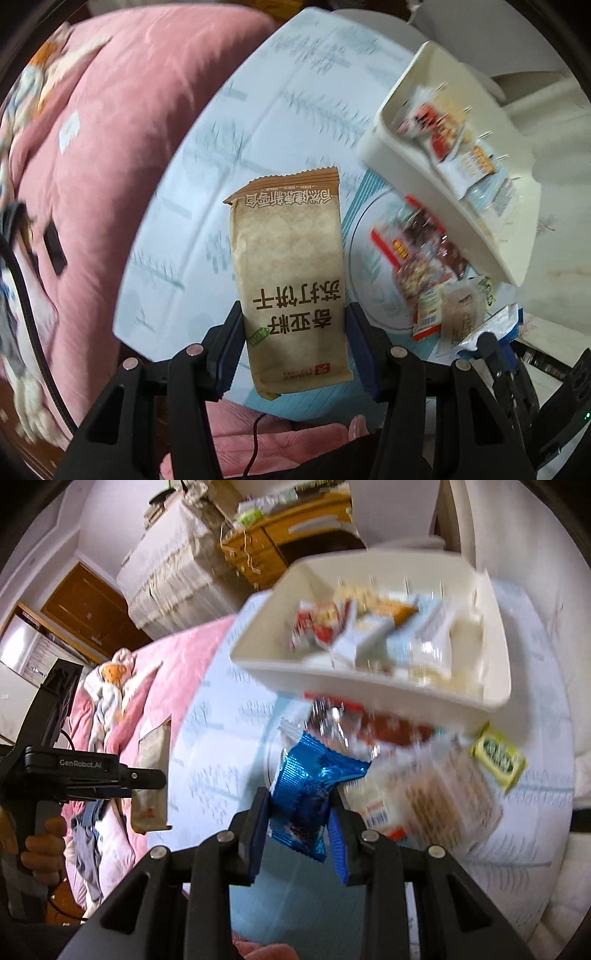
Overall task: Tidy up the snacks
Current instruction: 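Lift the brown bag and blue wrapper and carry them toward the white tray, then lower both held snacks into the white tray and open both grippers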
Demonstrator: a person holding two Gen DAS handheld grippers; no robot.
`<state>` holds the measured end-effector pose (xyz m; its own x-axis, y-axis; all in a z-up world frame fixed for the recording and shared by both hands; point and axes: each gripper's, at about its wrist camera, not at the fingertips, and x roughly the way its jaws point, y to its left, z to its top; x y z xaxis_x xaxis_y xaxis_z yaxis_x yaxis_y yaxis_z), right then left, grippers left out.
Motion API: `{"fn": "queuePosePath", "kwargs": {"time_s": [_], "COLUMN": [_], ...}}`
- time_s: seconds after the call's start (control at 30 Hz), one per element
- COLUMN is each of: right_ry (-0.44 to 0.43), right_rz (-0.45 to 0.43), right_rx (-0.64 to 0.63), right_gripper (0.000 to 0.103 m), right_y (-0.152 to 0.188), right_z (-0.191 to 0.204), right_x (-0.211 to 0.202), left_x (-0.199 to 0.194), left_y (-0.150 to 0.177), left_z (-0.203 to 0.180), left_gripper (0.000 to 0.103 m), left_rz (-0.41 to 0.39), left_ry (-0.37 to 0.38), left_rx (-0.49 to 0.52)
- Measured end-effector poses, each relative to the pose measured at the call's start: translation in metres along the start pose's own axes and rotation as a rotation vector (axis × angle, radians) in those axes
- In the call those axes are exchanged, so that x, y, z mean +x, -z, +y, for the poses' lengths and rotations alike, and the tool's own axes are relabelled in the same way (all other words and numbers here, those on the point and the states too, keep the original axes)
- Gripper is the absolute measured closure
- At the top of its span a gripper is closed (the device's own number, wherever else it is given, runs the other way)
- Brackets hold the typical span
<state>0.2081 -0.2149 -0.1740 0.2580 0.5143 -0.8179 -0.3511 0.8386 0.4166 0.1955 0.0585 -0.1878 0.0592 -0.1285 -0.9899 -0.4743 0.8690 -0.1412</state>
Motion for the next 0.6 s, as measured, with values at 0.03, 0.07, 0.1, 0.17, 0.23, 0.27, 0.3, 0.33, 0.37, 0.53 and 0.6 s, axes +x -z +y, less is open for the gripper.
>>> {"fn": "queuePosePath", "kwargs": {"time_s": [0.03, 0.07, 0.1, 0.17, 0.23, 0.27, 0.3, 0.33, 0.37, 0.53, 0.6], "right_ry": [0.007, 0.013, 0.019, 0.031, 0.048, 0.06, 0.073, 0.084, 0.093, 0.154, 0.175], "right_rz": [-0.021, -0.04, -0.059, -0.099, -0.129, -0.146, -0.161, -0.173, -0.185, -0.254, -0.273], "right_rx": [0.001, 0.002, 0.004, 0.008, 0.008, 0.009, 0.013, 0.018, 0.024, 0.065, 0.085], "right_gripper": [0.073, 0.073, 0.073, 0.073, 0.073, 0.073, 0.073, 0.073, 0.073, 0.073, 0.073], "right_y": [-0.004, -0.008, -0.013, -0.024, -0.03, -0.034, -0.038, -0.041, -0.043, -0.057, -0.061], "right_z": [0.003, 0.005, 0.005, 0.005, 0.004, 0.003, 0.001, -0.001, -0.003, -0.019, -0.026], "right_x": [-0.002, -0.005, -0.008, -0.015, -0.02, -0.022, -0.025, -0.027, -0.029, -0.039, -0.04], "left_x": [-0.006, -0.015, -0.021, -0.036, -0.048, -0.054, -0.06, -0.064, -0.067, -0.07, -0.066], "left_y": [-0.006, -0.014, -0.02, -0.032, -0.043, -0.047, -0.054, -0.058, -0.062, -0.088, -0.097], "left_z": [-0.007, -0.011, -0.014, -0.022, -0.031, -0.036, -0.042, -0.047, -0.051, -0.077, -0.086], "left_gripper": [0.051, 0.051, 0.051, 0.051, 0.051, 0.051, 0.051, 0.051, 0.051, 0.051, 0.051], "left_rz": [-0.008, -0.021, -0.031, -0.056, -0.077, -0.085, -0.096, -0.104, -0.109, -0.122, -0.134], "left_ry": [0.001, 0.005, 0.008, 0.014, 0.023, 0.025, 0.027, 0.03, 0.034, 0.103, 0.133], "left_rx": [0.018, 0.045, 0.064, 0.108, 0.151, 0.17, 0.197, 0.218, 0.234, 0.305, 0.32]}}
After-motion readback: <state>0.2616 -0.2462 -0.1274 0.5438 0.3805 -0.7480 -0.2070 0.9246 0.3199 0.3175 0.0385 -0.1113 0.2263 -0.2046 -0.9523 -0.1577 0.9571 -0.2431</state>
